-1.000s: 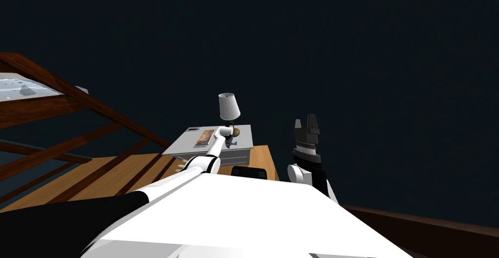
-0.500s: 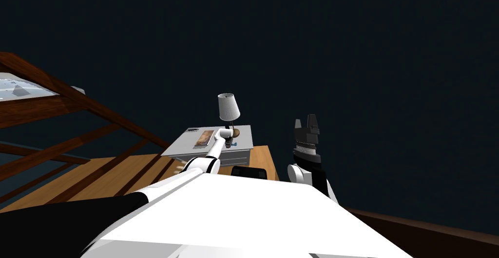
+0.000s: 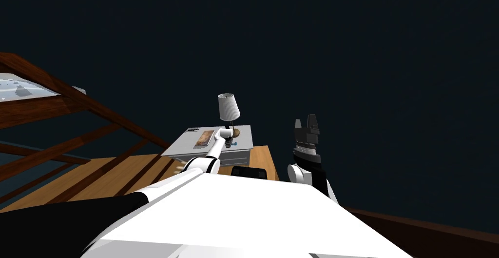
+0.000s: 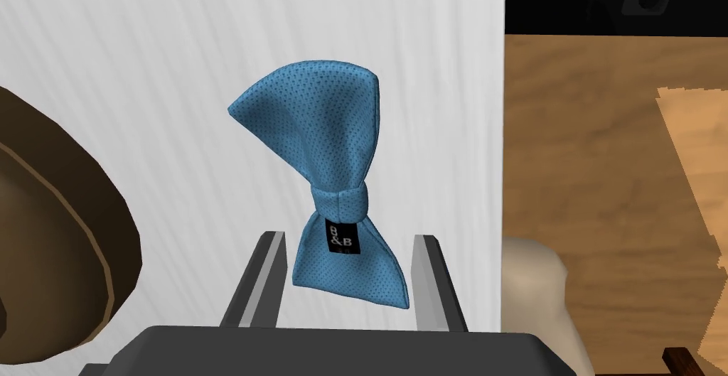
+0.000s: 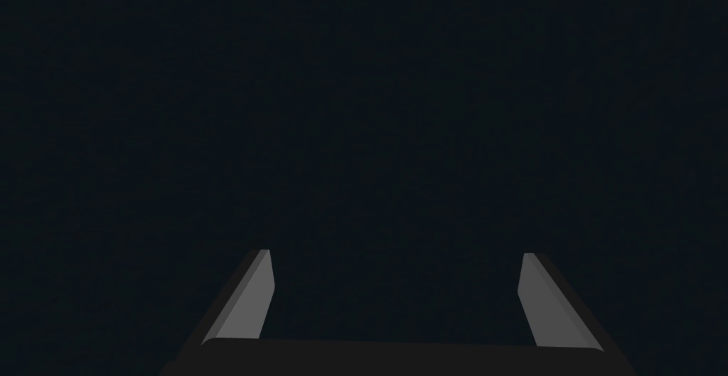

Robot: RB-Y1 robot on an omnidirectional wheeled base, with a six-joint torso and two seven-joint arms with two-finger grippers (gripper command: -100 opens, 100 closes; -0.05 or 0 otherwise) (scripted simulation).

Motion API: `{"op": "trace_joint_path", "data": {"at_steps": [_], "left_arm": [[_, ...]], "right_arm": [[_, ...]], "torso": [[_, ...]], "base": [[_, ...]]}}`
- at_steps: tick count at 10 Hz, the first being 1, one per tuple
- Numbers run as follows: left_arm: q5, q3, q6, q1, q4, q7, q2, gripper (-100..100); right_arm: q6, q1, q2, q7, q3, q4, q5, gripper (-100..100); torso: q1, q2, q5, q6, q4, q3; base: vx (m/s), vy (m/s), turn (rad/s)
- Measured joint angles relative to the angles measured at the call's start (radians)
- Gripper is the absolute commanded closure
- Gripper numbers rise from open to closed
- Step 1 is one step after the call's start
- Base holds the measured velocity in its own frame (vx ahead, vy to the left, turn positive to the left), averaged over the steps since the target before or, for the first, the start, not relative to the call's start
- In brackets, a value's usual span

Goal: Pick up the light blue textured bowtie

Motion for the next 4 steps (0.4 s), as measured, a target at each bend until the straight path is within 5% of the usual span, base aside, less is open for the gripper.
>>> {"op": "trace_joint_path", "data": {"at_steps": [3, 4], "left_arm": [[0.000, 0.007, 0.051, -0.015, -0.040, -0.003, 0.004, 100], [0.000, 0.007, 0.056, -0.016, -0.042, -0.004, 0.004, 0]], "right_arm": [[0.000, 0.000, 0.000, 0.000, 0.000, 0.000, 0.000, 0], [0.000, 0.000, 0.000, 0.000, 0.000, 0.000, 0.000, 0]], "torso": [[-0.001, 0.002, 0.000, 0.000, 0.001, 0.001], [0.000, 0.002, 0.000, 0.000, 0.000, 0.001]], "base": [[-0.025, -0.003, 0.003], [0.000, 0.000, 0.000]]}}
